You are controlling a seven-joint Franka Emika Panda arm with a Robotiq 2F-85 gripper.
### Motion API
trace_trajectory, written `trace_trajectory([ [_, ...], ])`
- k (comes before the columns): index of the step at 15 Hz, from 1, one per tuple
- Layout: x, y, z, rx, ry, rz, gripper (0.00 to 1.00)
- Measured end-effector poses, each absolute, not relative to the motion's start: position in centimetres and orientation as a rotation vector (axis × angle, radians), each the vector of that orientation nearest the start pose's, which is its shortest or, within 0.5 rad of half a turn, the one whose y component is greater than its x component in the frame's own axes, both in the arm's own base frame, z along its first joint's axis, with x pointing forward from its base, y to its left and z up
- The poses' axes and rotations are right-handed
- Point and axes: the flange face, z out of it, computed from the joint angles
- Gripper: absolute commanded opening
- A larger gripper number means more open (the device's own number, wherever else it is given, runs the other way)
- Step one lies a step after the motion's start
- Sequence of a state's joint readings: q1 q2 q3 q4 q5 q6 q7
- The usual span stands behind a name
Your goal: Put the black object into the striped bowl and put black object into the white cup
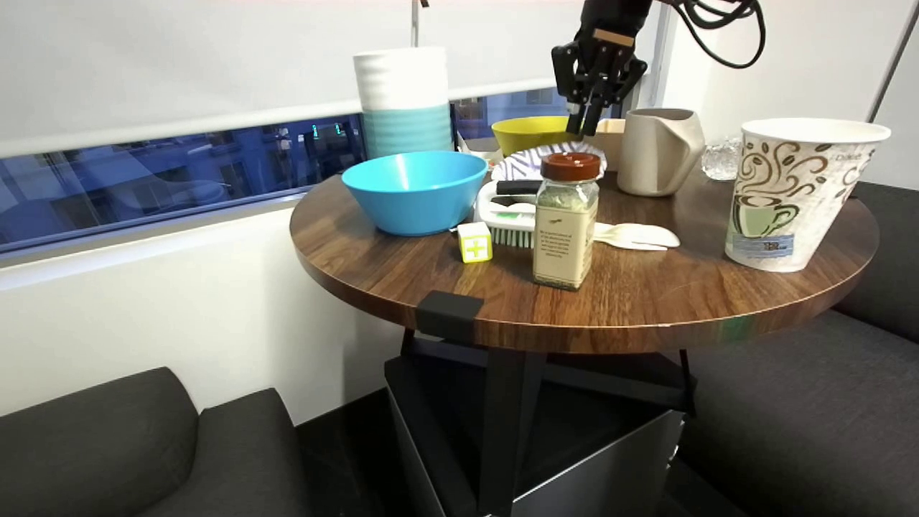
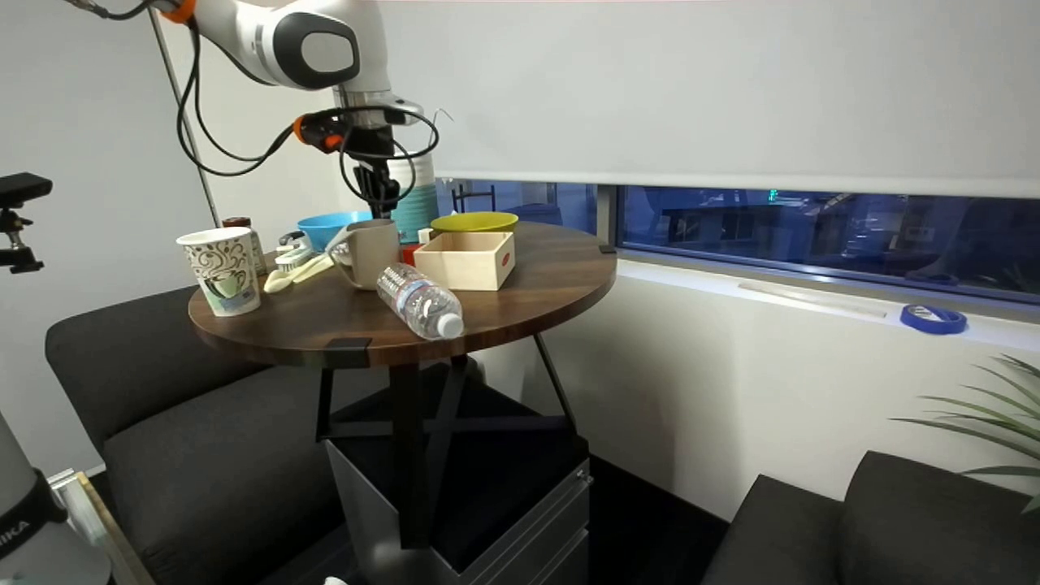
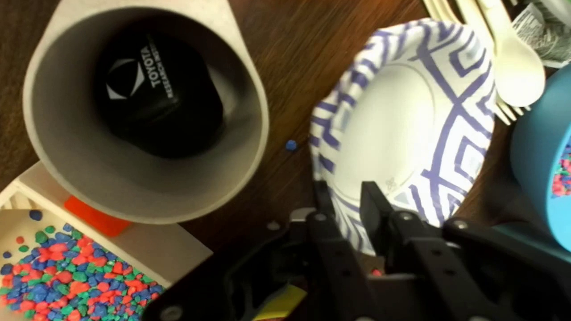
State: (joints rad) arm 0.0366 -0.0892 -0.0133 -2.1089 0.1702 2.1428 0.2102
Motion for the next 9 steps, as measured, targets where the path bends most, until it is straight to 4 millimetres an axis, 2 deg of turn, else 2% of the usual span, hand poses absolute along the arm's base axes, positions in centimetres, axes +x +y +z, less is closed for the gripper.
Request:
trace_trajectory([
  [6,53.8,2.0,48.6,-2.954,0.398,-0.217,1.0],
  [9,53.2,2.9,50.8,-2.967,0.349,-0.3,1.0],
])
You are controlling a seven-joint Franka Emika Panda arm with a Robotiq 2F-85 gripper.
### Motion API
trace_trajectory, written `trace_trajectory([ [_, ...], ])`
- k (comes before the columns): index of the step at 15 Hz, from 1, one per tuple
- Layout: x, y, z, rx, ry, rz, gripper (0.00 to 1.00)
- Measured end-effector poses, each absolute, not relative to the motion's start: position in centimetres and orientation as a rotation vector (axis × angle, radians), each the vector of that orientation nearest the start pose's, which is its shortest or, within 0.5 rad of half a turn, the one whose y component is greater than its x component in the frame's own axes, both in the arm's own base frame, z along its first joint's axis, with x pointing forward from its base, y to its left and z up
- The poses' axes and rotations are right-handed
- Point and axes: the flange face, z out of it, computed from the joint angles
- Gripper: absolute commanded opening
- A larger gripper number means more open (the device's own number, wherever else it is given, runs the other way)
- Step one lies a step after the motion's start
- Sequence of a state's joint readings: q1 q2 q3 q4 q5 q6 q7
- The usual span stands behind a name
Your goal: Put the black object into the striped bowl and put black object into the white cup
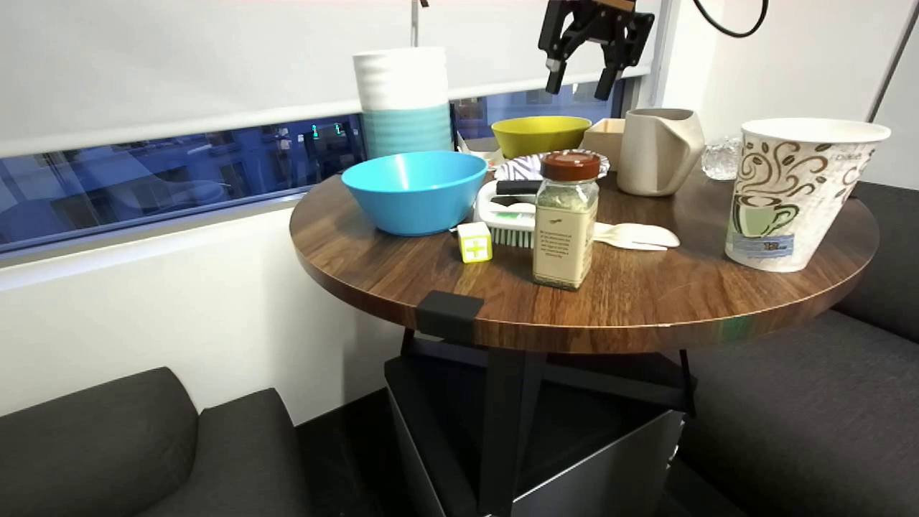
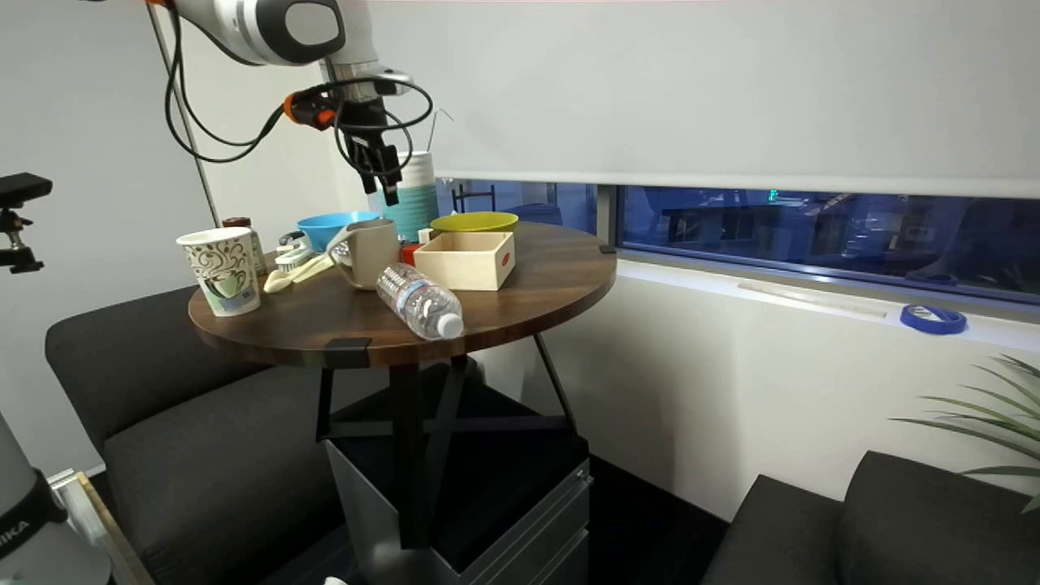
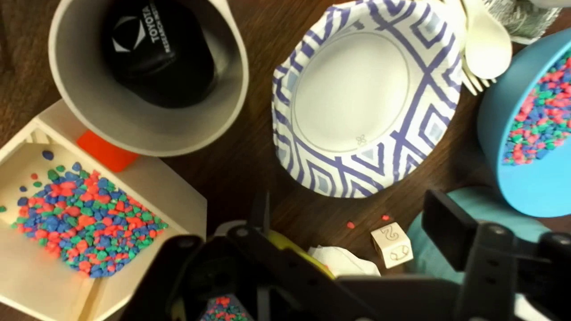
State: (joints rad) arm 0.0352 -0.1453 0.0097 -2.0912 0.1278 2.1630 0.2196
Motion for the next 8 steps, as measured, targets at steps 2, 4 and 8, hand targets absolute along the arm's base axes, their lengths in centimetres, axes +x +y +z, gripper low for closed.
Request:
trace_trajectory([
  [2,52.6,3.8,52.6,-2.977,0.305,-0.376,1.0],
  [4,51.7,4.6,53.9,-3.005,0.245,-0.445,1.0],
  [8,50.1,5.9,55.3,-3.028,0.177,-0.518,1.0],
])
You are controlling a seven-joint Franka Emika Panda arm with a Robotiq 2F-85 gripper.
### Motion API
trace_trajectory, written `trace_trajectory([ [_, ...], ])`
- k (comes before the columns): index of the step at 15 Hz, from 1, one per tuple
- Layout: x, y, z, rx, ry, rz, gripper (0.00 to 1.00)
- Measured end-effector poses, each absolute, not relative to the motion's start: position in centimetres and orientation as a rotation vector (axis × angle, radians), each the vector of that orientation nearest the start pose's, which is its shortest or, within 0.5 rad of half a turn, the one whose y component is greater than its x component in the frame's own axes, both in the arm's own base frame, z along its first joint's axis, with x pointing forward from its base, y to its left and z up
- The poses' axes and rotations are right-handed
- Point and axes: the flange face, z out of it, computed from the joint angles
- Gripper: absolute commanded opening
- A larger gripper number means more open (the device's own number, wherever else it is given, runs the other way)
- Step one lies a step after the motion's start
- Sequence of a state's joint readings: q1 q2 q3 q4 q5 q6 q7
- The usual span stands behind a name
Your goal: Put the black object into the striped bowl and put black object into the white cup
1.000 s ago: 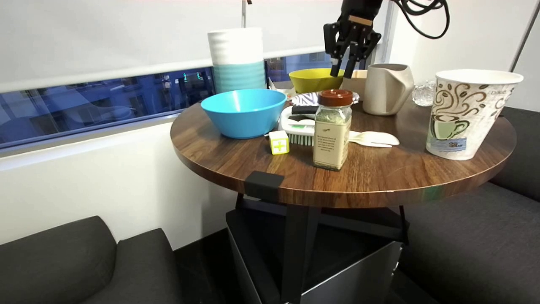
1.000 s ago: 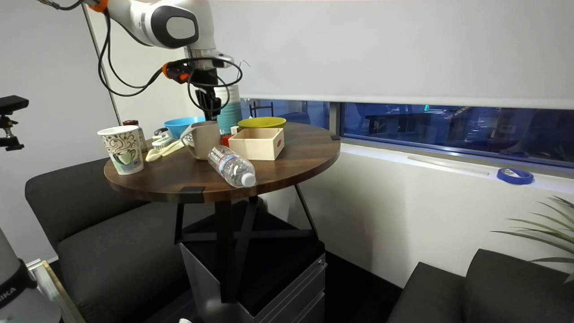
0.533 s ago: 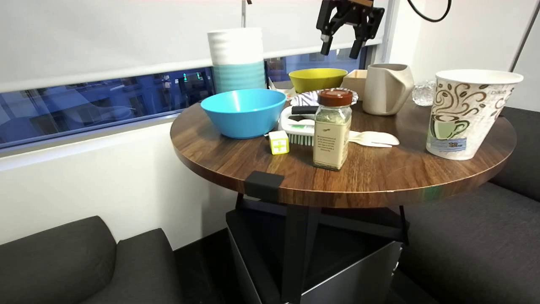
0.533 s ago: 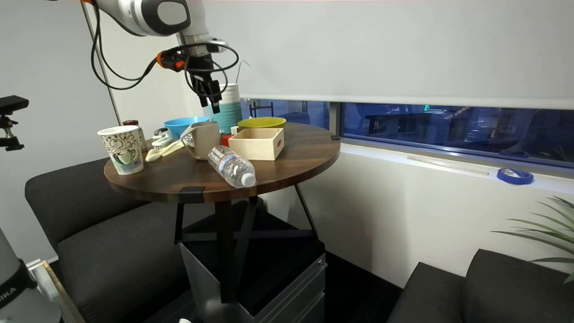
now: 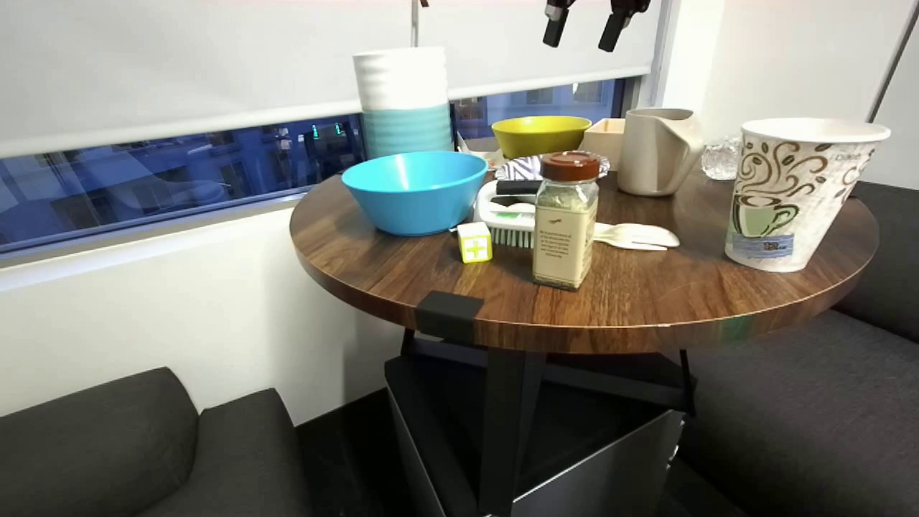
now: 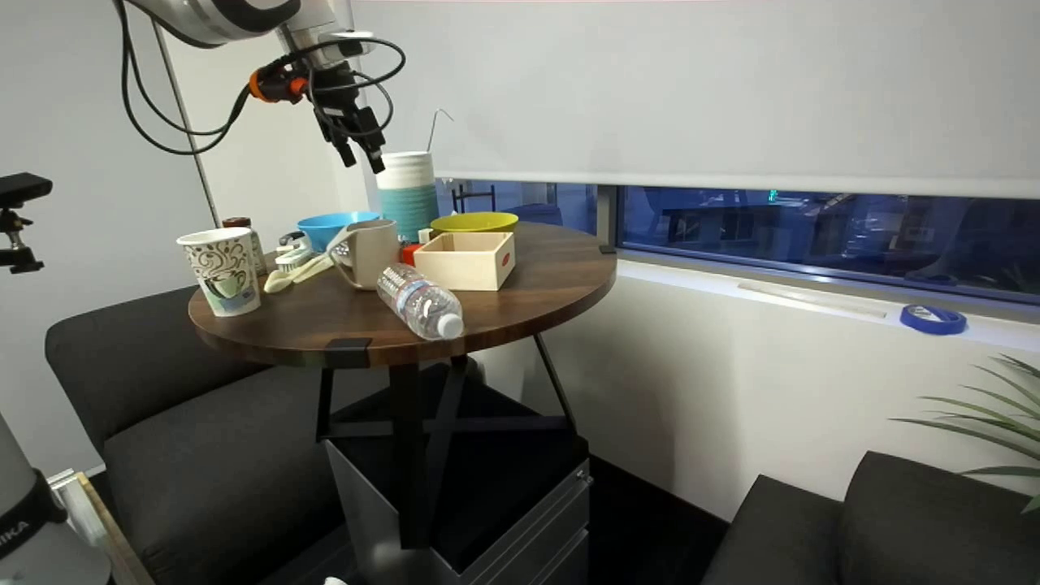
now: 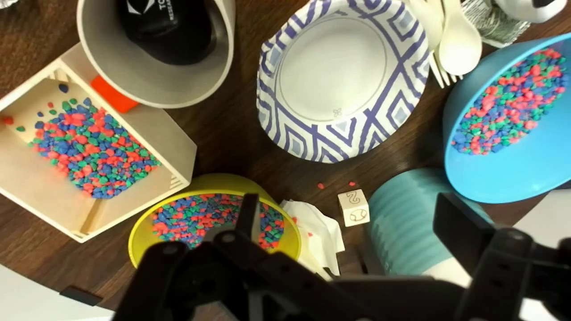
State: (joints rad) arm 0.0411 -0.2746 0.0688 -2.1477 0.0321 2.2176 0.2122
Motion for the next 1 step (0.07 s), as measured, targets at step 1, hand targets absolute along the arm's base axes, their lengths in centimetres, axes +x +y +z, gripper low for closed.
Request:
trace_trajectory([
  [1,49.88,5.94,55.32,-3.029,0.173,-0.521,1.0],
])
